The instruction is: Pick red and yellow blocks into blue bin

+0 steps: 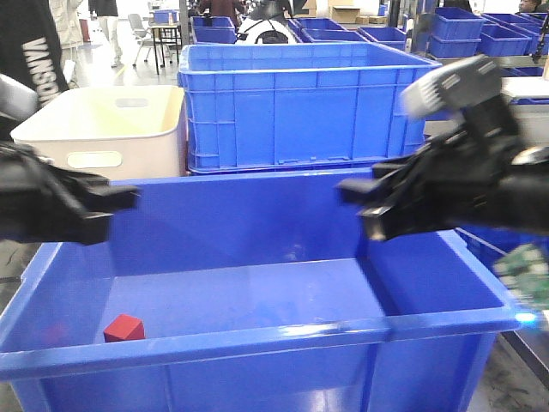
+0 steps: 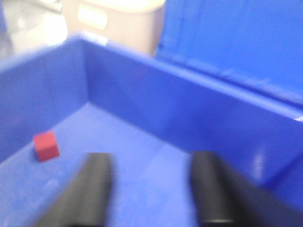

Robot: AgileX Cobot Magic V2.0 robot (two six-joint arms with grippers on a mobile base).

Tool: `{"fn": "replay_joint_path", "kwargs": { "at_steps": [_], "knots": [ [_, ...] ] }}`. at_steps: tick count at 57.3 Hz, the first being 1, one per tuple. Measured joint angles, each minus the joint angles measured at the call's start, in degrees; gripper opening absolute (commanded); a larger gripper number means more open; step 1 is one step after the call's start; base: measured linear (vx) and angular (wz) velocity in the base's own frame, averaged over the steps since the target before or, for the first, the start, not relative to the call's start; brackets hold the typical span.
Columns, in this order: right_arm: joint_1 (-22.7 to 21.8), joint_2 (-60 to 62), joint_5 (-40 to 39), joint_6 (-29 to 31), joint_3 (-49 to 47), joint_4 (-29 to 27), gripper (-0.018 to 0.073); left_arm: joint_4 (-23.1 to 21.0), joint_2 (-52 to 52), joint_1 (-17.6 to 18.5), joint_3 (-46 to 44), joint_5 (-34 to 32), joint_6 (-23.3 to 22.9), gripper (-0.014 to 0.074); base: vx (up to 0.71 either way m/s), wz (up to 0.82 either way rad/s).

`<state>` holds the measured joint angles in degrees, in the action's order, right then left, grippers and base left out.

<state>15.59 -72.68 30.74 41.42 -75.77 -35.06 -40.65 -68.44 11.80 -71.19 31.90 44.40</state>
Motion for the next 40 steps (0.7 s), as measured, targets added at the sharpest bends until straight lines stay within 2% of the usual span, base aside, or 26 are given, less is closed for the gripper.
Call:
{"fn": "replay_joint_path", "kwargs": {
  "at_steps": [1,4,12,14,17,25,33,40],
  "knots": [
    [-0.1,1.0,0.4,-2.3,0.0,2.0,-0.0017,2.1,1.1,0.0,0.0,0.3,-1.2,-0.0013,0.00,0.00],
    [-0.5,4.1,2.3,-8.7,0.0,7.8,-0.0016,9.1,4.7,0.0,0.0,1.4,-5.0,-0.0009,0.00,0.00],
    [-1.7,10.9,11.3,-23.5,0.8,25.3,-0.0011,26.0,14.4,0.0,3.8,4.6,-19.2,-0.0006,0.00,0.00],
    [-1.9,13.2,12.0,-26.1,2.9,29.7,-0.0011,28.8,16.8,0.0,6.6,5.0,-22.6,-0.0005,0.00,0.00],
    [-1.9,17.1,11.7,-28.6,6.8,33.5,-0.0011,32.4,21.4,-0.1,11.9,5.2,-27.0,-0.0003,0.00,0.00],
    [-2.2,30.1,6.7,-32.7,21.0,36.7,-0.0011,34.0,33.9,-0.1,25.7,4.0,-33.6,-0.0001,0.00,0.00],
    [-2.2,39.6,-1.0,-33.9,33.5,37.0,-0.0011,34.0,44.0,-0.1,35.9,0.8,-35.2,-0.0001,0.00,0.00],
    [-2.2,43.7,-7.4,-35.1,39.9,37.0,-0.0011,34.0,48.1,-0.1,39.7,-2.5,-35.5,-0.0001,0.00,0.00]
  ]
}}
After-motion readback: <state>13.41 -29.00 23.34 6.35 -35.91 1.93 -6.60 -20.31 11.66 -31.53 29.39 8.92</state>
